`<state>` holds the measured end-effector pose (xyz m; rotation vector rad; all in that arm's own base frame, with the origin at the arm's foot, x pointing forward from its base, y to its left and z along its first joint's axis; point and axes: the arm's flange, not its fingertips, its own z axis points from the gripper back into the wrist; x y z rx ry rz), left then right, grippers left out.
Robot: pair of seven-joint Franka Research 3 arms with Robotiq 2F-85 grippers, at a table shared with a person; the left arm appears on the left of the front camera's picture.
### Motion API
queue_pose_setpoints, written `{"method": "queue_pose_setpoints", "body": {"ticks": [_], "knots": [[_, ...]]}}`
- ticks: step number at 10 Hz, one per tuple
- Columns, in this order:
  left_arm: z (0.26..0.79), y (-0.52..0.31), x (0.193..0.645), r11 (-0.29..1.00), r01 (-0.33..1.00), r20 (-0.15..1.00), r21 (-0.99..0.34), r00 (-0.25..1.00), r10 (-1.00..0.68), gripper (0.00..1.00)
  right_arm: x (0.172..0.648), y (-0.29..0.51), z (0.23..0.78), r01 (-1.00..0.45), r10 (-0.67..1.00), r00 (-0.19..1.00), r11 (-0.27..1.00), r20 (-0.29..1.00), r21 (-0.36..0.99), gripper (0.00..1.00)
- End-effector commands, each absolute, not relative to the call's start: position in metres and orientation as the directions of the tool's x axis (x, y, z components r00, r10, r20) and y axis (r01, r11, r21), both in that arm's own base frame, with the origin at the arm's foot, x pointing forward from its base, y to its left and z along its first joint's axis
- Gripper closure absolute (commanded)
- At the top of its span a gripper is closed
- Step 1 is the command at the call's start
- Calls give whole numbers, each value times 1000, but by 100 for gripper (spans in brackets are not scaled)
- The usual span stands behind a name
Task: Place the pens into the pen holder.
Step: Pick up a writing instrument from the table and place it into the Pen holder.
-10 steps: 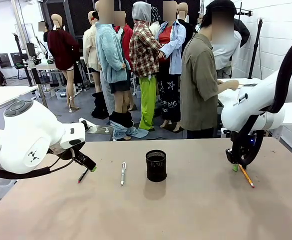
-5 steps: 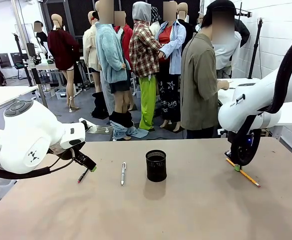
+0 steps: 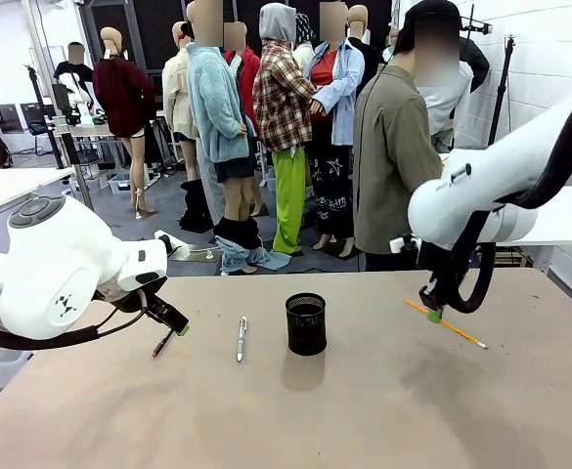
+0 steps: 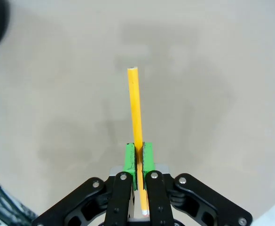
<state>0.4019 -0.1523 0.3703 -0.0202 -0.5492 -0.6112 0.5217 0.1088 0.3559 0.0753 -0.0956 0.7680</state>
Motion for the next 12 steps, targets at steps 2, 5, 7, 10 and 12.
{"method": "queue_pose_setpoints", "body": {"ticks": [2,5,7,10,12], "knots": [[371,-151,402,825,547,497,139,682,-536,0,490,114,393,-876,791,478,464,381,135,100],[371,-151,402,825,547,497,139,682,-536,0,481,147,426,-970,655,240,191,716,150,100],[371,-151,402,825,547,497,139,682,-536,0,478,175,436,-991,483,131,55,866,119,100],[371,-151,402,825,547,497,139,682,-536,0,501,218,430,-989,359,107,-58,927,137,100],[371,-151,402,825,547,497,139,682,-536,0,521,240,419,-994,339,94,-21,936,107,100]]}}
